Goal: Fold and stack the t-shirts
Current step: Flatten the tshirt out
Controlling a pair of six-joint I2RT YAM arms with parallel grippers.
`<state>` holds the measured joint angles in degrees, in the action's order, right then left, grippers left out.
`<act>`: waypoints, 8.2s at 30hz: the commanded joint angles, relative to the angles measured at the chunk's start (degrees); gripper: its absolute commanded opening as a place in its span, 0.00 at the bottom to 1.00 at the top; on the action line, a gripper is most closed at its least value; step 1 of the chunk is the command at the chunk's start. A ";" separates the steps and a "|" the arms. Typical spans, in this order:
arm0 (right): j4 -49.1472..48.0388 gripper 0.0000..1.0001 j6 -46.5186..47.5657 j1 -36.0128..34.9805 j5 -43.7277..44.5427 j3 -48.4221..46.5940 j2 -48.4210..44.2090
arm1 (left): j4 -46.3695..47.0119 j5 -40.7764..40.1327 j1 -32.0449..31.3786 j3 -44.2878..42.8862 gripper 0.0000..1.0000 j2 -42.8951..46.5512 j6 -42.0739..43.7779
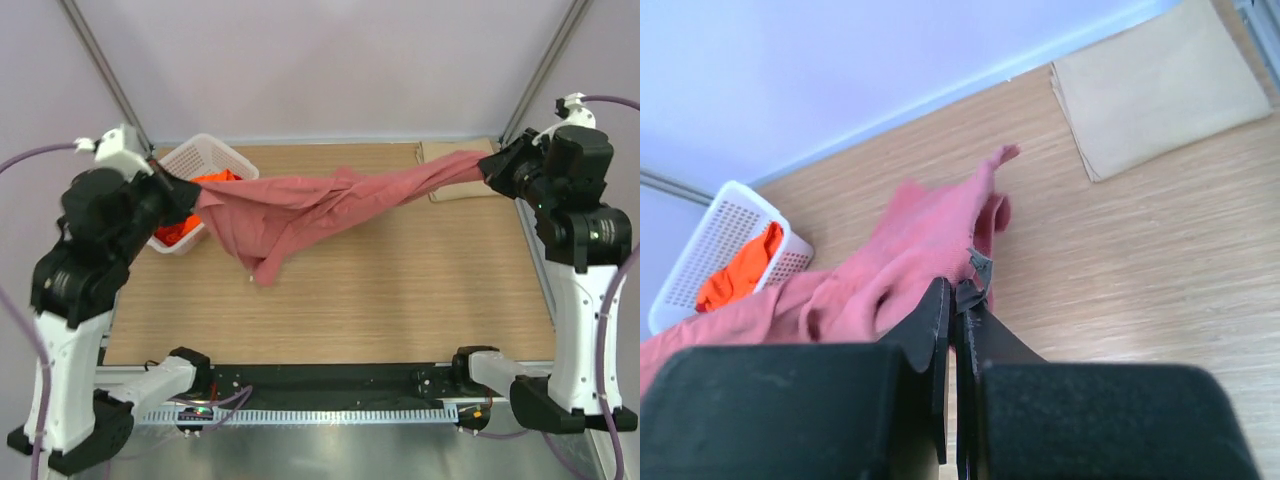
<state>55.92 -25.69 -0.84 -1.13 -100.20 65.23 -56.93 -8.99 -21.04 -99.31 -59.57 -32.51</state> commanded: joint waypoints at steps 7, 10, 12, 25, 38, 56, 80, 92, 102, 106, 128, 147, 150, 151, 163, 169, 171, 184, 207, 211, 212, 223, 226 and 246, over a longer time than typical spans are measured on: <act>1.83 0.02 1.70 -5.13 2.45 5.15 -10.81 | -6.52 -4.36 0.03 -0.98 0.00 11.41 0.35; 1.38 0.02 1.96 -5.31 1.83 9.05 -10.13 | -4.96 -3.32 0.03 -0.45 0.00 8.18 0.26; 2.26 0.01 1.88 -5.31 1.83 8.71 -8.81 | -3.90 -3.31 0.03 0.08 0.00 5.36 0.52; 0.68 0.02 0.12 -5.22 5.52 -4.27 9.55 | -7.49 -9.11 2.40 -21.27 0.00 -29.10 4.40; 5.50 0.02 -5.86 -5.31 -9.57 40.06 -8.17 | -7.05 -1.38 9.08 -9.94 0.00 -35.17 7.28; 2.71 0.74 -6.21 -4.79 -11.45 47.31 0.32 | -1.00 13.83 8.38 -25.93 0.00 -52.40 4.39; -14.09 0.55 -1.82 4.71 -7.40 23.83 43.57 | 2.26 17.17 7.24 -23.04 0.00 -53.37 4.12; -13.73 0.45 1.35 2.51 -4.33 24.62 46.91 | 1.64 17.87 7.15 -24.62 0.00 -54.60 4.12; -10.32 0.02 3.89 2.42 0.86 20.33 48.15 | 2.61 18.49 7.24 -24.71 0.00 -55.39 3.33; -2.16 0.02 3.99 2.34 5.78 13.82 43.76 | 4.36 18.75 7.15 -24.71 0.00 -56.44 1.93; 12.55 0.02 0.29 1.90 4.47 1.24 19.49 | -1.87 4.98 3.99 -47.25 0.71 -74.75 4.72; 8.24 0.02 1.70 -3.47 1.83 7.12 21.34 | 7.45 12.15 -19.83 -2.29 0.48 -57.47 5.88; 8.15 0.02 1.87 -3.55 1.83 7.92 20.46 | 7.26 14.44 -20.36 -4.05 0.45 -61.52 6.05; 7.89 0.02 1.96 -3.47 1.83 8.09 20.20 | 7.79 15.40 -20.36 -3.88 0.45 -62.41 6.23; 8.50 0.02 2.58 -3.46 -0.10 8.45 20.02 | 7.97 16.03 -21.41 -7.66 0.41 -68.76 6.77; 8.42 0.02 2.93 -3.47 -0.10 8.01 20.11 | 5.78 9.35 -23.96 -7.13 0.51 -65.50 5.88; 8.33 0.02 2.93 -3.47 -0.37 8.27 20.11 | 4.99 4.27 -25.01 -7.30 0.54 -63.83 6.32; 7.89 0.01 2.67 -3.47 -0.19 9.32 19.23 | 4.19 5.74 -27.57 -8.88 0.45 -67.77 8.25; 7.89 0.02 3.72 -3.47 -0.37 11.17 17.91 | 4.55 0.21 -27.57 -9.94 0.00 -71.31 10.27; 7.80 0.02 3.90 -3.99 -0.37 10.47 18.18 | 2.09 -4.44 -27.39 -9.59 0.00 -65.96 10.45; 7.80 0.02 4.07 -4.08 -0.11 10.21 18.35 | 1.39 -6.54 -27.30 -9.24 0.00 -64.28 10.45; 8.94 0.02 3.81 -4.08 0.86 -4.70 25.37 | -10.74 -22.28 -18.97 -8.36 0.00 -36.86 5.45; 10.34 0.01 3.37 -4.08 0.86 -12.63 27.75 | -14.43 -24.48 -16.32 -9.67 0.00 -30.97 4.48; -12.06 0.02 -3.40 3.21 0.58 -25.98 17.56 | -10.51 -34.87 -7.35 -15.22 0.00 -13.12 4.29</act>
<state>53.89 -29.06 2.42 -2.48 -122.26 85.43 -74.89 -39.31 -29.08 -113.60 -74.08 -29.43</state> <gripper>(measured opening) 0.032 0.011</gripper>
